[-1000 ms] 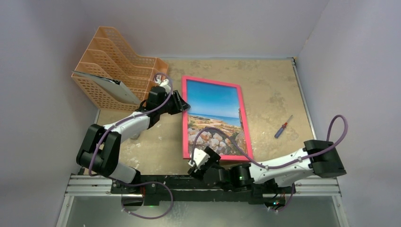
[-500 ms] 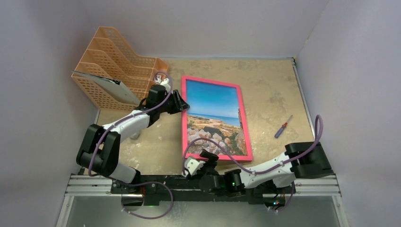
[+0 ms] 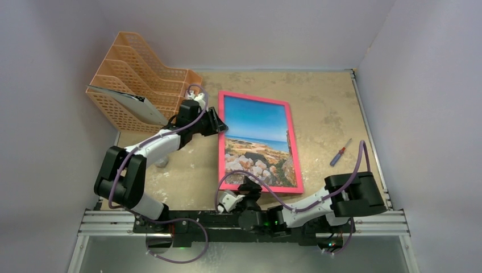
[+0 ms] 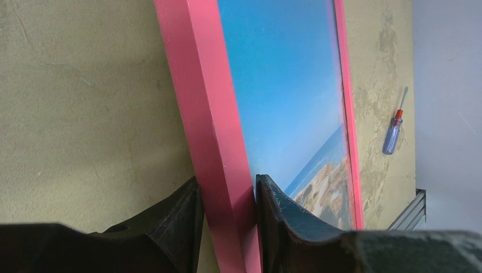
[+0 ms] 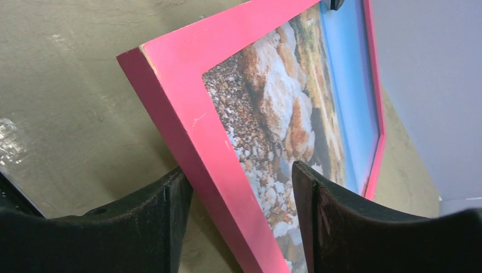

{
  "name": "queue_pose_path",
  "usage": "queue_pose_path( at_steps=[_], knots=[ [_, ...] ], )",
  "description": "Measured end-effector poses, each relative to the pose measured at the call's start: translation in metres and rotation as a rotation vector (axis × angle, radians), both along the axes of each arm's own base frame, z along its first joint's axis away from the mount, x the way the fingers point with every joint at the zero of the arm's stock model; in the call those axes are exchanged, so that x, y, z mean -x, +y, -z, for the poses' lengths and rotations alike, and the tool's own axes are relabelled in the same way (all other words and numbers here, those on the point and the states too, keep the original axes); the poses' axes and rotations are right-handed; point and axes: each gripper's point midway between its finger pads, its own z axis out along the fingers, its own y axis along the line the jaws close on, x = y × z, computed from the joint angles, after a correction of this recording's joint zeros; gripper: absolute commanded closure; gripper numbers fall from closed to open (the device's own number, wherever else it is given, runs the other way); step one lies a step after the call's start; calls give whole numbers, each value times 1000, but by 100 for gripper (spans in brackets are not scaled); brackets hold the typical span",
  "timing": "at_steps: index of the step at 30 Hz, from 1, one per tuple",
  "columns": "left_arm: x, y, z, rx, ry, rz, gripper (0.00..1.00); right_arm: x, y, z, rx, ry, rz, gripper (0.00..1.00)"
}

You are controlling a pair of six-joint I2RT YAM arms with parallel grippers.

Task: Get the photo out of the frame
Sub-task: Pick up the photo frame from the center of the board.

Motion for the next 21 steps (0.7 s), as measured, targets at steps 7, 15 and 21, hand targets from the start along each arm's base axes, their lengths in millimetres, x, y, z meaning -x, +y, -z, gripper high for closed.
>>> queue_pose_path(
  at_steps=[7, 15, 21],
  knots=[
    [-1, -2, -2, 8, -3, 10, 99, -4, 5, 6, 20, -37, 6, 60],
    [-5, -3, -10, 37, -19, 26, 75, -5, 6, 1, 42, -73, 2, 83],
    [-7, -8, -15, 81, -38, 51, 47, -6, 5, -2, 35, -77, 10, 84]
  ],
)
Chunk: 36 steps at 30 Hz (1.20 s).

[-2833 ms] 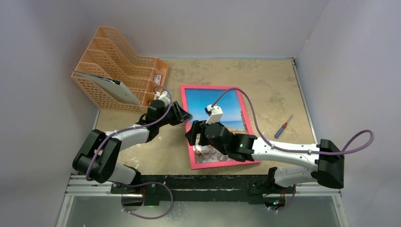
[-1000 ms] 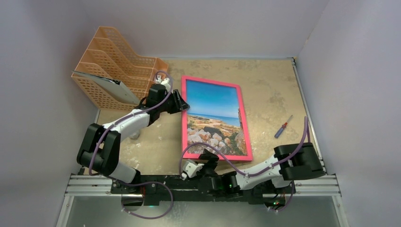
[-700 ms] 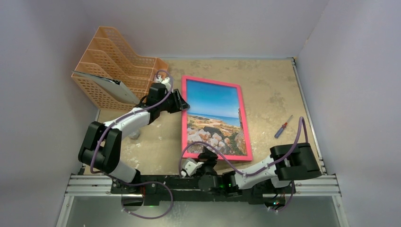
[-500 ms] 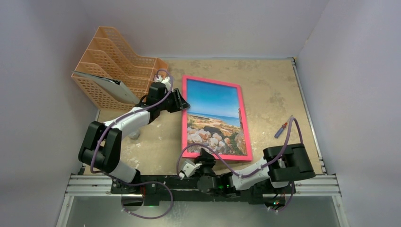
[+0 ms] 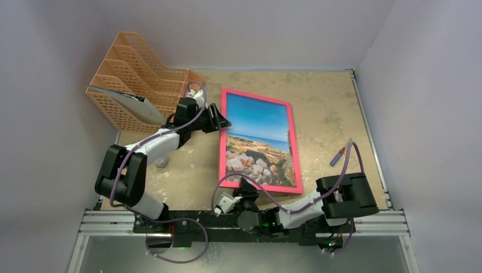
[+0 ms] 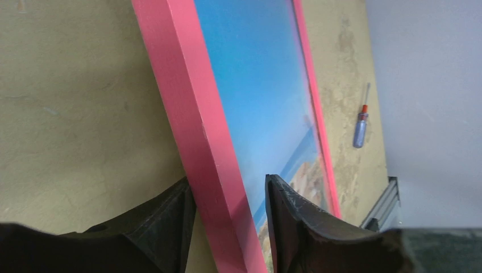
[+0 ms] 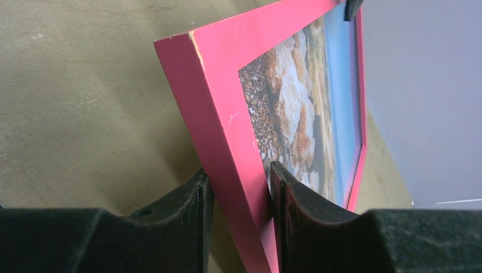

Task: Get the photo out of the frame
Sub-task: Pick up the photo frame from the center of the board.

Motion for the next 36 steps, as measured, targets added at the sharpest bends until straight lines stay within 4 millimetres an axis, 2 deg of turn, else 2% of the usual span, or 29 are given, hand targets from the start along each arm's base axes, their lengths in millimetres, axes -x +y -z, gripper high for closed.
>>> queue_pose_path(
  at_steps=[3, 9, 15, 18, 22, 27, 29, 36],
  knots=[
    [0, -4, -6, 51, -21, 17, 41, 0, 0, 0, -4, 1, 3, 84],
    [-1, -12, -6, 152, -26, 42, 37, -1, -1, -1, -9, 1, 9, 85],
    [-1, -23, -2, 235, -7, 71, 38, -1, 0, -2, -15, 1, 10, 84],
    [-3, -26, -2, 256, -6, 74, 48, -1, 0, -2, -15, 1, 10, 84],
    [-4, -26, -2, 261, -8, 72, 72, -1, 0, -4, -25, -1, 17, 81],
    [-4, -22, 5, 257, 40, 39, 98, 0, 1, -5, -39, 6, 14, 72],
    [-4, -22, 5, 251, 46, 39, 100, 0, 1, -4, -37, 8, 14, 67],
    [-4, -20, 8, 224, 80, 35, 100, 0, 6, -3, -70, 22, 36, 39]
  ],
)
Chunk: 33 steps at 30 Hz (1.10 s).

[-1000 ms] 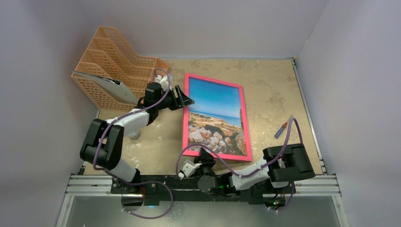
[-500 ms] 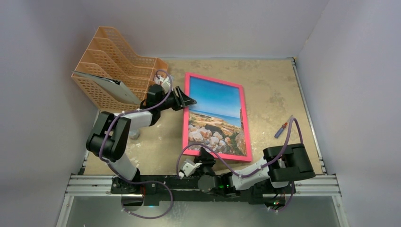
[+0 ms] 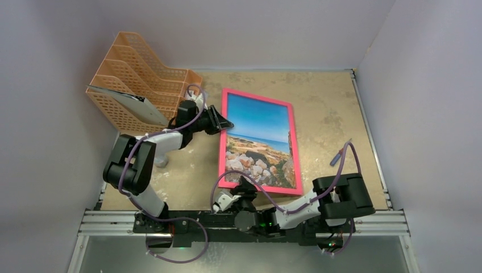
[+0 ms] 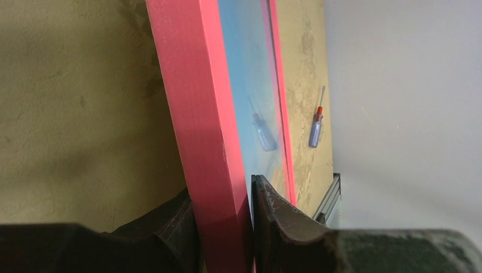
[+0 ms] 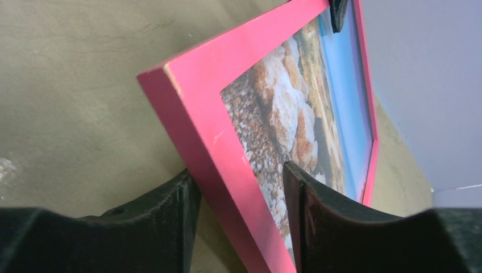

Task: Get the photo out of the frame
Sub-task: Pick up the photo frame from the center of the board.

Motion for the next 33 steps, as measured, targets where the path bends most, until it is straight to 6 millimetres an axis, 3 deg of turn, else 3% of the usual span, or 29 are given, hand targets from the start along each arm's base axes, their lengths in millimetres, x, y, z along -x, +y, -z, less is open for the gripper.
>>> queue_pose_path(
  at_steps=[10, 19, 24, 26, 28, 30, 33],
  knots=[
    [10, 8, 7, -48, 71, -23, 100, -5, 11, 2, -28, -21, 27, 41],
    [7, 8, -7, -51, 39, -24, 99, -10, 13, -8, 10, -87, 18, 65],
    [5, 7, -16, -54, 32, -22, 82, -13, 12, -18, 36, -136, 15, 82],
    [5, 6, -21, -56, 24, -21, 70, -14, 10, -23, 28, -160, 18, 87],
    [4, 6, -27, -59, 13, -24, 67, -16, 6, -26, 66, -202, 24, 90],
    [4, 8, -29, -75, -3, -27, 57, -18, 0, -26, 158, -258, 40, 94],
    [6, 13, -25, -115, -9, -24, 45, -22, -9, -17, 298, -317, 79, 93]
  ],
)
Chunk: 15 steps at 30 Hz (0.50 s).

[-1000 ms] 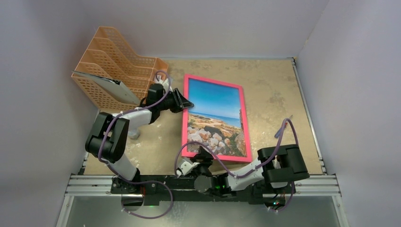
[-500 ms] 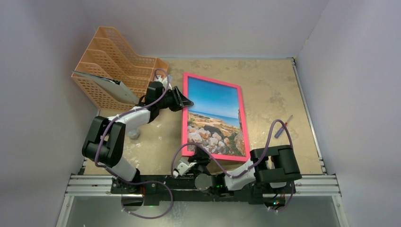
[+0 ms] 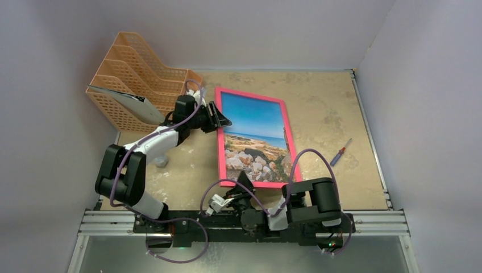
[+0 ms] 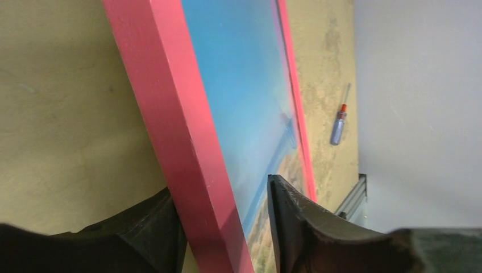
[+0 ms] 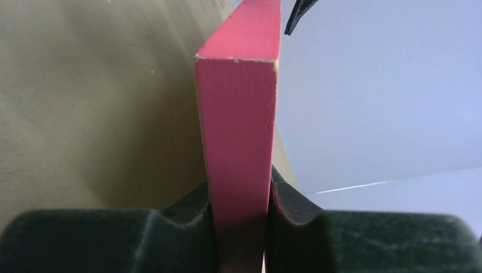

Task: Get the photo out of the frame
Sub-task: Pick up the photo frame from the center of the board.

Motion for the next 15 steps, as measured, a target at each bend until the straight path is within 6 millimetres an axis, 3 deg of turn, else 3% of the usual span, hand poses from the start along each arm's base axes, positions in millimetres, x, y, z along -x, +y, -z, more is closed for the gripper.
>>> queue_pose_path(
  at_steps=[3, 8, 11, 15],
  knots=[
    [2, 6, 9, -40, 15, -8, 40, -1, -1, 2, 51, -23, 15, 93],
    [4, 10, 6, -70, -8, -2, 38, -2, -4, -2, 64, -35, 32, 93],
    [4, 11, 5, -81, -19, 1, 27, -3, -4, -5, 66, -38, 39, 92],
    [2, 11, -1, -80, -43, 2, 19, -3, -6, -11, 77, -46, 51, 91]
  ],
)
